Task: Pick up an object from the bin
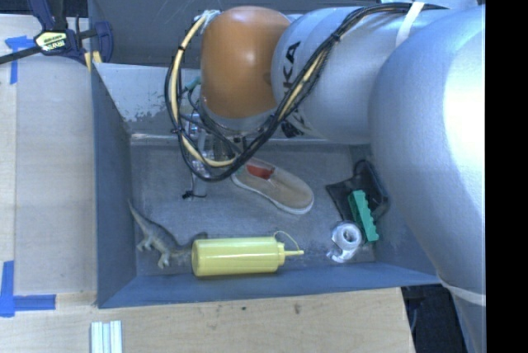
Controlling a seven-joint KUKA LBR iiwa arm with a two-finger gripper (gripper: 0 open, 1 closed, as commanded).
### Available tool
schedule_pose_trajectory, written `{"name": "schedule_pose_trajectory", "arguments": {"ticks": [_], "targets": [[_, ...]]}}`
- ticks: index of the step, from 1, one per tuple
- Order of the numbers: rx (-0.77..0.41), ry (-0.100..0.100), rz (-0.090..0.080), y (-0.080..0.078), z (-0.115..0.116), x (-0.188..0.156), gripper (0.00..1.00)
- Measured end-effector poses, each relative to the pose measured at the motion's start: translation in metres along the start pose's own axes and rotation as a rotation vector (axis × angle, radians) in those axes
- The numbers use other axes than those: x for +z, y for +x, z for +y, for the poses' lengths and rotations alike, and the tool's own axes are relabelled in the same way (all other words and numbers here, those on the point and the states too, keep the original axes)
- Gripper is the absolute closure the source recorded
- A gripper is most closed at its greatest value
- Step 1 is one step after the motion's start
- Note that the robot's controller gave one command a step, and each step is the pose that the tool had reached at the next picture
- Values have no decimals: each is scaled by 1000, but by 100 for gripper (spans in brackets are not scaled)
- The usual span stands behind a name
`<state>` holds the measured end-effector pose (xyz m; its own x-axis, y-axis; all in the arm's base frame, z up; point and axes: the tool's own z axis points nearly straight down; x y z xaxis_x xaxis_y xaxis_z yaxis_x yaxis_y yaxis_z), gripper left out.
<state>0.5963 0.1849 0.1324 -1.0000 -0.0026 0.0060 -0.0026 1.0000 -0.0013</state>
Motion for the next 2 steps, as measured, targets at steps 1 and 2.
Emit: {"name": "schedule_pose_trajectory", "arguments": {"ticks": [1, 2], "targets": [[3, -2, -8, -2, 0, -5, 0], [55, -5, -11, 2, -18, 4, 0]]}}
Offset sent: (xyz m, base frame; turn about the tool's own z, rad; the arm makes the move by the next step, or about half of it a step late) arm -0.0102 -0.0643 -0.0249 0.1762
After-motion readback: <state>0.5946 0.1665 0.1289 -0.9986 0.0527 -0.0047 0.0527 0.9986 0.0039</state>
